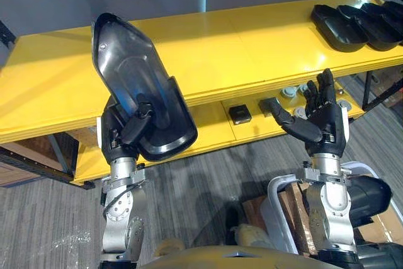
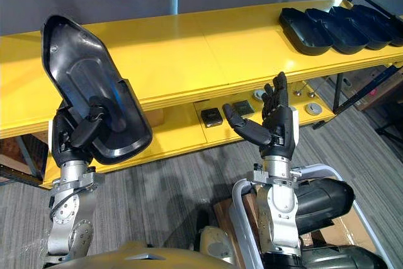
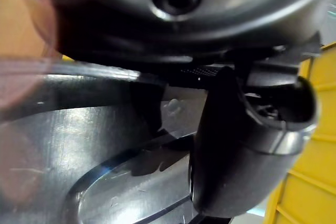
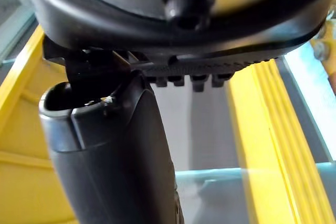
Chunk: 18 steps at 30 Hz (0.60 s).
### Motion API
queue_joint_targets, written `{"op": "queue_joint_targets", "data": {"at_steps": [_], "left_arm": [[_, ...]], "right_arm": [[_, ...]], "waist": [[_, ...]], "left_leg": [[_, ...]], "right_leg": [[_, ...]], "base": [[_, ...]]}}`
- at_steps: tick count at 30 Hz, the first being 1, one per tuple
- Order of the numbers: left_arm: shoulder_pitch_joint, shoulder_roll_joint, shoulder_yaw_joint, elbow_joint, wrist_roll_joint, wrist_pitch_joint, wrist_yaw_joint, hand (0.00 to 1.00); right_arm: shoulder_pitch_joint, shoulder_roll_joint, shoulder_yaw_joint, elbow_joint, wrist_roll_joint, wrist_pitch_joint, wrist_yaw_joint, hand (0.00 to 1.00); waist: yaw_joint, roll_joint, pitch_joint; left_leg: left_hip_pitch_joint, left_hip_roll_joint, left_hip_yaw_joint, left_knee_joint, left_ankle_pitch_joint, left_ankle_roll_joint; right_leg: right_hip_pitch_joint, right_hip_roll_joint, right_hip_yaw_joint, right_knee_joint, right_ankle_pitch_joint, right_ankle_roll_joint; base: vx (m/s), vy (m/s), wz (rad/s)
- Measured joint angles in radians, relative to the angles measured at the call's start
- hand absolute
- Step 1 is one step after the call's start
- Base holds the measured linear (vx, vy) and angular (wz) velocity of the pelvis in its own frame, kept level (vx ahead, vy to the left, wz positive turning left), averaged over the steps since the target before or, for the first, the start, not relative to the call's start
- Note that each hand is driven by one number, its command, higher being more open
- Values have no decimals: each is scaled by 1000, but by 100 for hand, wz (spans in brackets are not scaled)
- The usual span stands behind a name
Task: Walk over and take three plastic housings, then place them on the shelf
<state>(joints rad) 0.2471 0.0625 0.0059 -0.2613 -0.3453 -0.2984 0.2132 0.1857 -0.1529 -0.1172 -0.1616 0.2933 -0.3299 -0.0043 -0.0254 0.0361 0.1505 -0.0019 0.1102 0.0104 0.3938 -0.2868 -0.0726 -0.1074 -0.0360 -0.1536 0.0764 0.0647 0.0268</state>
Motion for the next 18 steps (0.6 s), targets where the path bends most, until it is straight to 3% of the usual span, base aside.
{"op": "queue_joint_targets", "data": {"at_steps": [1, 2, 3, 4, 5, 6, 7, 9, 10, 12, 14, 16, 18], "left_arm": [[0, 0, 4, 0, 0, 0, 6, 0], [2, -3, 12, 1, 0, 0, 12, 0], [3, -7, 14, 4, 0, 0, 14, 0], [6, -12, 21, 11, -1, -1, 16, 0], [3, -27, 28, 26, -1, -8, 15, 0], [2, -22, 35, 29, -1, -8, 15, 0], [-4, -12, 44, 53, 0, -14, 5, 0], [-3, -13, 18, 59, 0, -14, -13, 0], [-4, -13, 7, 59, 0, -14, -23, 0], [-3, -13, -35, 54, 0, -14, -54, 0], [-4, -13, -55, 51, 0, -14, -73, 0], [-4, -13, -74, 41, 1, -12, -86, 0], [-16, 3, -96, 12, 3, 1, -116, 0]], "right_arm": [[4, 0, 1, 1, 7, 0, 6, 100], [10, 2, 1, 5, 10, 0, 14, 100], [15, 2, 2, 6, 12, -1, 18, 100], [27, 2, 4, 7, 13, -4, 25, 100], [29, -1, 6, 8, 4, -13, 27, 100], [34, 7, 12, 7, 4, -17, 27, 100], [48, 24, 5, 12, 3, -22, 29, 100], [51, 39, -9, 12, 6, -24, 8, 100], [53, 40, -14, 12, 7, -24, 0, 100], [55, 36, -20, 12, 13, -25, -9, 100], [48, 21, -1, 12, 49, -26, -12, 100], [38, 8, 17, 12, 54, -27, -27, 100], [44, 13, 42, 11, 73, -28, -59, 100]], "waist": [[0, 1, 1], [3, 5, 5], [5, 10, 7], [13, 26, 10], [34, 76, 15], [30, 74, 18], [12, 44, 24], [-11, 36, 23], [-17, 30, 27], [-13, 16, 36], [-5, 19, 35], [-9, 40, 24], [-14, 42, 16]], "left_leg": [[-24, 1, 6, 55, 2, 14], [-73, 6, 18, 182, 17, 68], [-99, 10, 22, 248, 34, 97], [-139, 23, 33, 344, 78, 171], [-160, 87, 54, 392, 91, 188], [-162, 89, 60, 403, 94, 190], [-159, 76, 70, 404, 90, 166], [-143, 59, 80, 223, 16, 104], [-144, 52, 80, 162, 13, 93], [-147, 44, 48, -34, 59, 22], [-142, 62, 24, -119, 95, -18], [-127, 76, 27, -150, 124, -21], [-87, 45, 78, -169, 219, -32]], "right_leg": [[8, 3, 7, -12, 0, 0], [29, 10, 21, -33, -1, 0], [42, 17, 26, -54, -2, -1], [91, 38, 37, -124, -16, -16], [79, 81, 42, -5, -50, -66], [74, 81, 51, 65, -68, -76], [109, 59, 51, 44, -104, -47], [106, 45, 62, 17, -88, -68], [106, 38, 65, 17, -87, -68], [106, 14, 89, 31, -98, -56], [97, 16, 119, 60, -116, -40], [82, 16, 161, 101, -140, -16], [68, -17, 213, 118, -155, 13]], "base": [[-60, -33, -3], [-57, -30, -8], [-81, -31, -23], [-20, -51, -55], [51, -48, -54], [225, -64, -17], [194, -73, 25], [74, -73, 42], [-14, -18, 36], [-31, 24, -7], [2, 128, -57], [55, 285, -75], [78, 332, -86]]}}
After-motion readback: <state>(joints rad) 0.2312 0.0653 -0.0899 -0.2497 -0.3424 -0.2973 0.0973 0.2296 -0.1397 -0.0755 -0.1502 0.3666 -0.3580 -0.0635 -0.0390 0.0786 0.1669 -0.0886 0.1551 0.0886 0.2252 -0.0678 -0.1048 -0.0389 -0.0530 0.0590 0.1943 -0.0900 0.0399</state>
